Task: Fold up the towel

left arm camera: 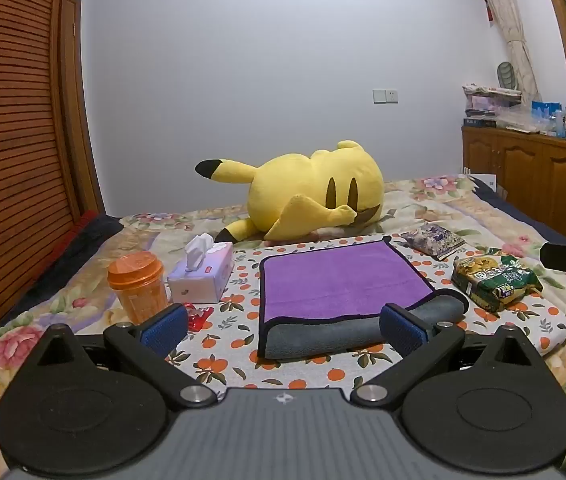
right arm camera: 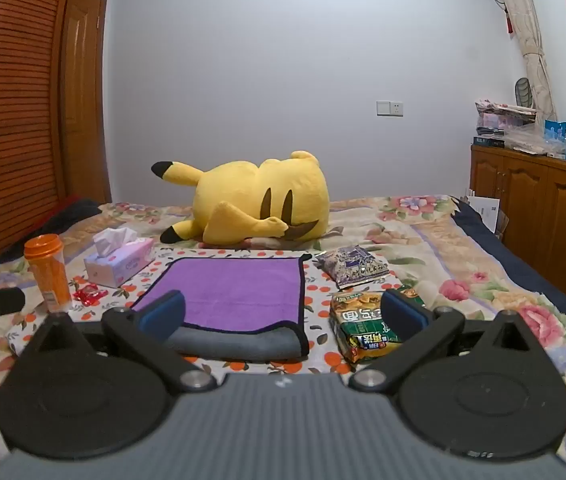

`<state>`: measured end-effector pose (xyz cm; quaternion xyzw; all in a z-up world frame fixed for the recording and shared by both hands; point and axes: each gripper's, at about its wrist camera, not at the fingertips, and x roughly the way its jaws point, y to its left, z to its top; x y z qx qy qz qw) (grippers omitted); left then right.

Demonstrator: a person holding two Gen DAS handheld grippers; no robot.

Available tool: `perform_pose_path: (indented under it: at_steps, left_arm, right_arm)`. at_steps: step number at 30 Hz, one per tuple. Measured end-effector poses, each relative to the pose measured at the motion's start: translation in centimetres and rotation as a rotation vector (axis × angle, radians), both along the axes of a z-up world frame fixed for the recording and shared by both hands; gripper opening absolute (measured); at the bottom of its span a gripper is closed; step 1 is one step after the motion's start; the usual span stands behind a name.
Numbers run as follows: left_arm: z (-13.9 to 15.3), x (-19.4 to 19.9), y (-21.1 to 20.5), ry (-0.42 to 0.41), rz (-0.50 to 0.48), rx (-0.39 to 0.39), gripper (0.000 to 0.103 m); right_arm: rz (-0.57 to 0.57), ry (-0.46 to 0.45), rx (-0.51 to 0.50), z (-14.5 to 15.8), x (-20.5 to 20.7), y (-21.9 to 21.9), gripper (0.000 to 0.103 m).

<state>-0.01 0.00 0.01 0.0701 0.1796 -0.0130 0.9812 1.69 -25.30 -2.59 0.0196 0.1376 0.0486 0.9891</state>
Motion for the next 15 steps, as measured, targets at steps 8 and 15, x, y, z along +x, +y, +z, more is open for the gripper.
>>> perform_pose_path:
  at_steps: [8, 15]
  left_arm:
    - [-0.01, 0.01, 0.00, 0.000, 0.000, -0.001, 0.103]
    - [0.00, 0.01, 0.01, -0.001, 0.000, -0.002, 0.103]
  right_arm:
    - [0.000, -0.001, 0.000, -0.01, 0.00, 0.05, 0.103]
    - [0.000, -0.002, -0.001, -0.01, 0.01, 0.06, 0.103]
